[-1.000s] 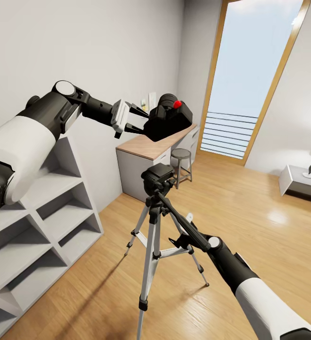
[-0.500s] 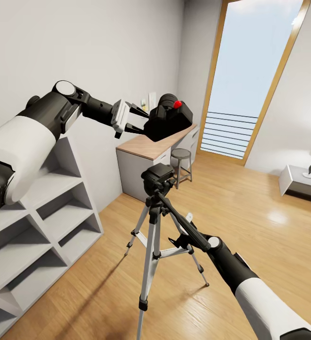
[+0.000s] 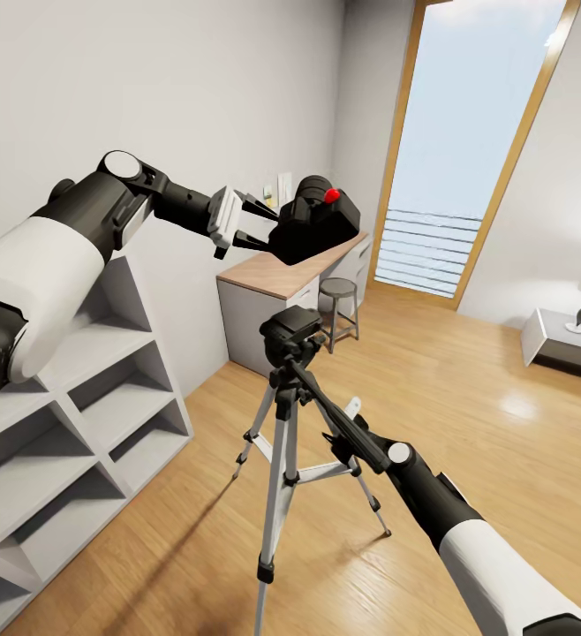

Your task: Attach the digital camera to the camera tripod in the bedroom.

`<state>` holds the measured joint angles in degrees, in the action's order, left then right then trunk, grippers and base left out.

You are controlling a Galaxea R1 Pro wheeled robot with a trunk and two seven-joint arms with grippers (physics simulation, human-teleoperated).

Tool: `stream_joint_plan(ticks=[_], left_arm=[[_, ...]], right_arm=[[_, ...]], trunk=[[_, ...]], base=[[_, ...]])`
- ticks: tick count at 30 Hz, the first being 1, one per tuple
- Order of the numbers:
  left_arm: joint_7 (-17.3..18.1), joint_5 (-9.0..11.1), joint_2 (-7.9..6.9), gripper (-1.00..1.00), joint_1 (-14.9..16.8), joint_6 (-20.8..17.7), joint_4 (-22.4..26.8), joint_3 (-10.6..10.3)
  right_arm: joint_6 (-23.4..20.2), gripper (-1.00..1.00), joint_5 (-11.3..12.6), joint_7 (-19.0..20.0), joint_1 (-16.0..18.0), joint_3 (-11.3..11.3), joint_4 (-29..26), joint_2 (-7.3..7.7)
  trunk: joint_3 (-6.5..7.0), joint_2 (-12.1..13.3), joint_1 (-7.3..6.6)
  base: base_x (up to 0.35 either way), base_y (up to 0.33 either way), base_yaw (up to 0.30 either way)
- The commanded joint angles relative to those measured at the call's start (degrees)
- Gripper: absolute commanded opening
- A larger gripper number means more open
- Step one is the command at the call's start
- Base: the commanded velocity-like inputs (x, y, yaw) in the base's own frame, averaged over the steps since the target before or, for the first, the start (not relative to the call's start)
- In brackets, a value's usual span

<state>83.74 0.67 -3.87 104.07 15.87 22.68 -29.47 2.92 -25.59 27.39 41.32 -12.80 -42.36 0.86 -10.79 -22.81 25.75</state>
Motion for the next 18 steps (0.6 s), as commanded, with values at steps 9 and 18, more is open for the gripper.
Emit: stream_joint_plan(ticks=[9, 18], left_arm=[[0.1, -0.1, -0.20, -1.00, 0.0, 0.7, 0.2, -0.3], [0.3, -0.1, -1.47, -1.00, -0.2, 0.8, 1.0, -0.8]], right_arm=[[0.3, -1.00, -0.6, -0.5, 0.0, -0.2, 0.0, 0.02], [0.3, -1.00, -0.6, -0.6, -0.1, -0.2, 0.0, 0.06]], trunk=[[-0.12, -0.1, 0.04], [-0.12, -0.1, 0.04]], base=[[0.000, 0.000, 0.000], [0.000, 0.000, 0.000]])
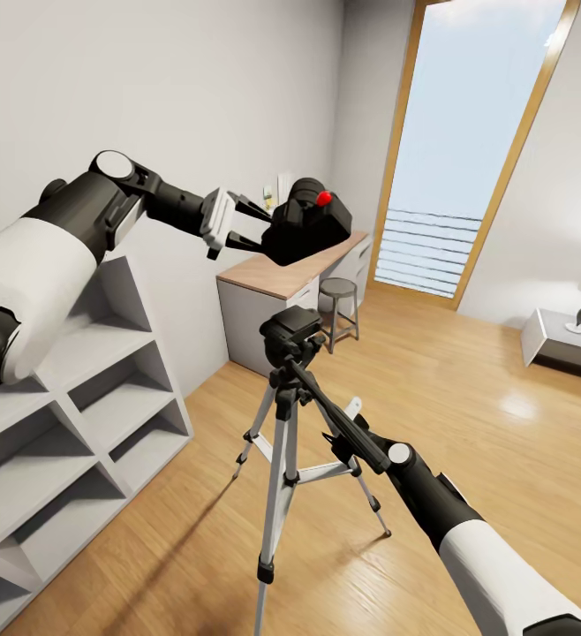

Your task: Attach the digital camera to the camera tripod in the bedroom.

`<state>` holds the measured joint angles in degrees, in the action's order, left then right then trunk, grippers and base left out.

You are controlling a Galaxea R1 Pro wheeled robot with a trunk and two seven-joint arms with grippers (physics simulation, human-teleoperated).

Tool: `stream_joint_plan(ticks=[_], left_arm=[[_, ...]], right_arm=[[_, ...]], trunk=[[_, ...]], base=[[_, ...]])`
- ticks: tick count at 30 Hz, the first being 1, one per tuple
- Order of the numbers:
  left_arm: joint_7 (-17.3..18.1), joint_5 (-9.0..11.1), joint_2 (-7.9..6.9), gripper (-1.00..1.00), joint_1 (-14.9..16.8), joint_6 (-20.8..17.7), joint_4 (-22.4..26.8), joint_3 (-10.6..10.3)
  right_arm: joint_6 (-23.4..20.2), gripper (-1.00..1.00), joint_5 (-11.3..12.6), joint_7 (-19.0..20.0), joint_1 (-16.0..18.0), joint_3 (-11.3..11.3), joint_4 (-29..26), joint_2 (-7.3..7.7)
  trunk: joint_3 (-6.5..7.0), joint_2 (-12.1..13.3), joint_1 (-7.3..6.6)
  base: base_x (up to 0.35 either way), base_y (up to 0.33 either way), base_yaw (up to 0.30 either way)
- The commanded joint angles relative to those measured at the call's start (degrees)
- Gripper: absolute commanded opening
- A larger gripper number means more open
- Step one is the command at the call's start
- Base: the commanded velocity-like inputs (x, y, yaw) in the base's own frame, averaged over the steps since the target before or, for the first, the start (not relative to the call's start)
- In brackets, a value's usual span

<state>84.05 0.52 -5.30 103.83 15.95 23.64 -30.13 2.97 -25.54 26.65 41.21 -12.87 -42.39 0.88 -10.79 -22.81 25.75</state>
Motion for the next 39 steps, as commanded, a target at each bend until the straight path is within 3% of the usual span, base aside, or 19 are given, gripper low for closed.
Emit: stream_joint_plan(ticks=[1, 3, 5, 9, 16, 24, 25, 31, 35, 39], left_arm=[[0.1, 0.0, -0.45, -1.00, 0.1, 0.7, 0.4, -0.3], [0.2, 0.1, -1.58, -1.00, 0.1, 0.7, 1.6, -1.1], [0.2, 0.2, -3.77, -1.00, 0.1, 0.7, 3.4, -3.1], [0.3, 0.7, -5.51, -1.00, 0.3, 0.8, 4.7, -5.7], [0.4, 3.2, -6.18, -1.00, 0.3, 1.2, 5.3, -9.6], [0.4, 12.8, -7.12, -1.00, 0.2, 1.5, 5.6, -19.2], [0.4, 12.8, -7.12, -1.00, 0.2, 1.5, 5.6, -19.2], [0.4, 18.7, -7.43, -1.00, 0.3, 1.5, 5.8, -24.7], [0.4, 20.3, -8.00, -1.00, 0.3, 1.4, 6.6, -26.3], [0.3, 19.1, -7.37, -1.00, 1.3, -1.1, 6.4, -26.1]], right_arm=[[0.3, -1.00, -0.7, 0.2, 0.0, -0.1, 0.0, 0.02], [0.3, -1.00, -0.7, 0.2, 0.0, -0.1, 0.0, 0.01], [0.3, -1.00, -0.7, 0.2, 0.0, -0.1, 0.0, 0.02], [0.3, -1.00, -0.7, 0.2, 0.0, -0.1, 0.0, 0.06], [0.2, -1.00, -0.7, 0.2, -0.2, -0.1, 0.0, 0.05], [0.2, -1.00, -0.6, 0.2, -0.3, 0.1, 0.0, 0.08], [0.2, -1.00, -0.6, 0.2, -0.3, 0.1, 0.0, 0.08], [0.2, -1.00, -0.5, 0.2, -0.3, 0.2, 0.0, 0.06], [0.2, -1.00, -0.5, 0.2, -0.3, 0.3, 0.1, 0.08], [-0.1, -1.00, 0.1, 0.1, 0.2, 0.1, 0.7, -0.92]], trunk=[[-0.13, -0.1, 0.04], [-0.13, -0.1, 0.04], [-0.13, -0.1, 0.04], [-0.13, -0.1, 0.04], [-0.13, -0.1, 0.04], [-0.13, -0.1, 0.04], [-0.13, -0.1, 0.04], [-0.13, -0.1, 0.04], [-0.13, -0.1, 0.04], [-0.11, -0.1, 0.04]], base=[[0.000, 0.000, 0.000], [0.000, 0.000, 0.000], [0.000, 0.000, 0.000], [0.000, 0.000, 0.000], [0.000, 0.000, 0.000], [0.000, 0.000, 0.000], [0.000, 0.000, 0.000], [0.000, 0.000, 0.000], [0.000, 0.000, 0.000], [0.000, 0.000, 0.000]])
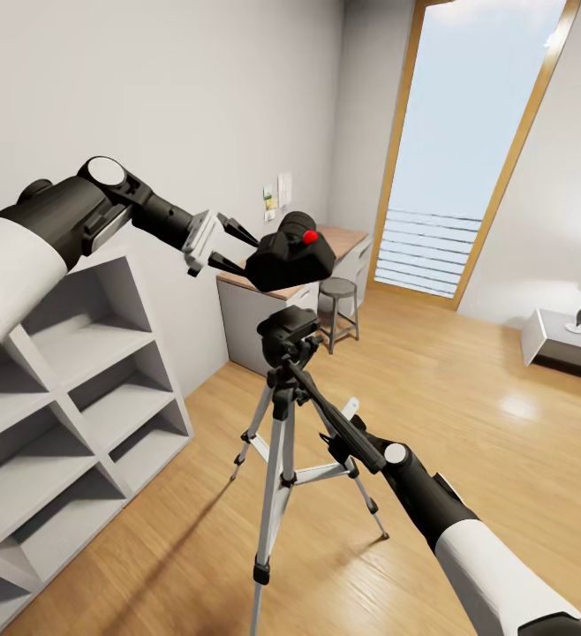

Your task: Attach the digital camera to the camera tripod in the bedroom.

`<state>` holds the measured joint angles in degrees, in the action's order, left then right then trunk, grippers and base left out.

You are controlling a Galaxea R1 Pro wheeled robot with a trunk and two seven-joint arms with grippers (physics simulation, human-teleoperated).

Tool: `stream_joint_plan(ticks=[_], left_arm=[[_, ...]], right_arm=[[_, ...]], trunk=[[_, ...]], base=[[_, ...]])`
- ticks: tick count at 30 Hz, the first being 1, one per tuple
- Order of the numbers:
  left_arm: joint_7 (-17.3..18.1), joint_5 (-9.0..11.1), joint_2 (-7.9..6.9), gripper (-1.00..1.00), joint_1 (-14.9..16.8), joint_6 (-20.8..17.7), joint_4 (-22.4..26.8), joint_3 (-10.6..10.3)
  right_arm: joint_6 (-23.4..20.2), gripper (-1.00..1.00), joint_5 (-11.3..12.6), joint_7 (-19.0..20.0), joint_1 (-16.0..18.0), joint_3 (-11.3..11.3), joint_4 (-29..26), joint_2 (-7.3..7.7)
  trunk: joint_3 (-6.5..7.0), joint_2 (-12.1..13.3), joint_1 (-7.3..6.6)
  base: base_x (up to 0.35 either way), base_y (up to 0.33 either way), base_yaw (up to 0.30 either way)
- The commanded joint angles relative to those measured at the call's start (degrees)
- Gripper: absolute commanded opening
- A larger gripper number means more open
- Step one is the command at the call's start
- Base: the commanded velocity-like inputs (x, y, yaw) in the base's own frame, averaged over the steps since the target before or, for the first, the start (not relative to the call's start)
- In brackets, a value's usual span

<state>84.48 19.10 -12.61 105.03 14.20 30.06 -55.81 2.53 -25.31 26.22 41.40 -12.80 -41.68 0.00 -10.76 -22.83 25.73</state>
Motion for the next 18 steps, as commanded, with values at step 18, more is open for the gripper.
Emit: stream_joint_plan(ticks=[18], left_arm=[[-0.1, 0.4, -0.06, -1.00, 0.1, 0.2, 0.0, -0.4]], right_arm=[[0.3, -1.00, -0.3, 0.4, 0.0, 0.1, 0.0, -0.04]], trunk=[[-0.14, -0.1, 0.05]], base=[[0.000, 0.000, 0.000]])
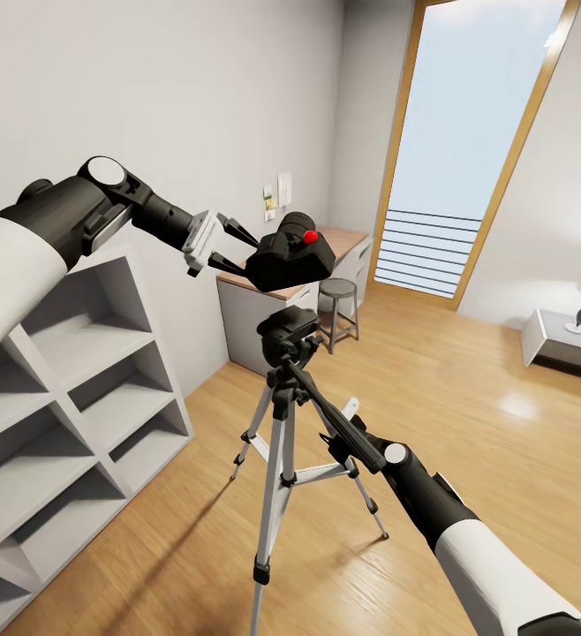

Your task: Attach the digital camera to the camera tripod in the bedroom.

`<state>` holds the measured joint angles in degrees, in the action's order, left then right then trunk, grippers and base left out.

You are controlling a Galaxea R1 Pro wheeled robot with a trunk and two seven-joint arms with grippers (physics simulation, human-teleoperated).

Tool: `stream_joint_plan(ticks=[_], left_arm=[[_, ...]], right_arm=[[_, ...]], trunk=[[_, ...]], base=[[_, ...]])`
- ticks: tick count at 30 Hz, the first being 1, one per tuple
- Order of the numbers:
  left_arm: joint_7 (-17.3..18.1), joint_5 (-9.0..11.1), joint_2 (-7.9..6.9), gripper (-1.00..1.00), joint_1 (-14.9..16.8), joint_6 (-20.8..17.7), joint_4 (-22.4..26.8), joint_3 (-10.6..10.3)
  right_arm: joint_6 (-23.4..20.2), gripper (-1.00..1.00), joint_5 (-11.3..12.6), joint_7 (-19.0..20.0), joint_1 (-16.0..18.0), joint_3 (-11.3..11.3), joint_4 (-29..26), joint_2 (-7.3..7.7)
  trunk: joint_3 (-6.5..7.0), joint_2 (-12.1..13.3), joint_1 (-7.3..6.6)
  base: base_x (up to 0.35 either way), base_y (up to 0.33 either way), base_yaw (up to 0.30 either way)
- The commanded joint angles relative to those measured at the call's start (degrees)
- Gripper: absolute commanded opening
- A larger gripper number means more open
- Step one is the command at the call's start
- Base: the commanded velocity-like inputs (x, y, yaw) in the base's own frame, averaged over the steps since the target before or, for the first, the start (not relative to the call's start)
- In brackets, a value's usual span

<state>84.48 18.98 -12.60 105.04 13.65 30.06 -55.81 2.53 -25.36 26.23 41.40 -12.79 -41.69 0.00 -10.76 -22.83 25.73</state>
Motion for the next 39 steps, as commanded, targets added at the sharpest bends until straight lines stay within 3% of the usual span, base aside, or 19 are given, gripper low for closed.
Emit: stream_joint_plan(ticks=[1, 12, 26, 27, 39], left_arm=[[-0.1, 0.5, -0.06, -1.00, 0.1, 0.7, 0.0, -0.4], [-0.1, 0.5, -0.08, -1.00, 0.1, 0.7, 0.0, -0.4], [-0.1, 0.0, -1.61, -1.00, -1.1, 0.6, 0.4, -0.4], [-0.1, 0.0, -1.65, -1.00, -1.1, 0.6, 0.5, -0.4], [0.0, 0.1, -1.93, -1.00, -1.0, 0.5, 1.2, -0.3]], right_arm=[[0.3, -1.00, -0.3, 0.4, 0.0, 0.0, 0.0, -0.03], [0.3, -1.00, -0.3, 0.4, 0.0, 0.0, 0.0, -0.01], [0.4, -1.00, -1.6, 0.3, -2.1, 0.0, -2.4, -0.93], [0.4, -1.00, 0.2, 0.3, -2.1, 0.0, 0.2, -0.94], [0.3, -1.00, 0.2, 0.3, -2.2, 0.0, 0.2, -0.98]], trunk=[[-0.14, -0.1, 0.05], [-0.14, -0.1, 0.05], [-0.14, -0.1, 0.05], [-0.14, -0.1, 0.05], [-0.14, -0.1, 0.05]], base=[[0.000, 0.000, 0.000], [0.000, 0.000, 0.000], [0.000, 0.000, 0.000], [0.000, 0.000, 0.000], [0.000, 0.000, 0.000]])
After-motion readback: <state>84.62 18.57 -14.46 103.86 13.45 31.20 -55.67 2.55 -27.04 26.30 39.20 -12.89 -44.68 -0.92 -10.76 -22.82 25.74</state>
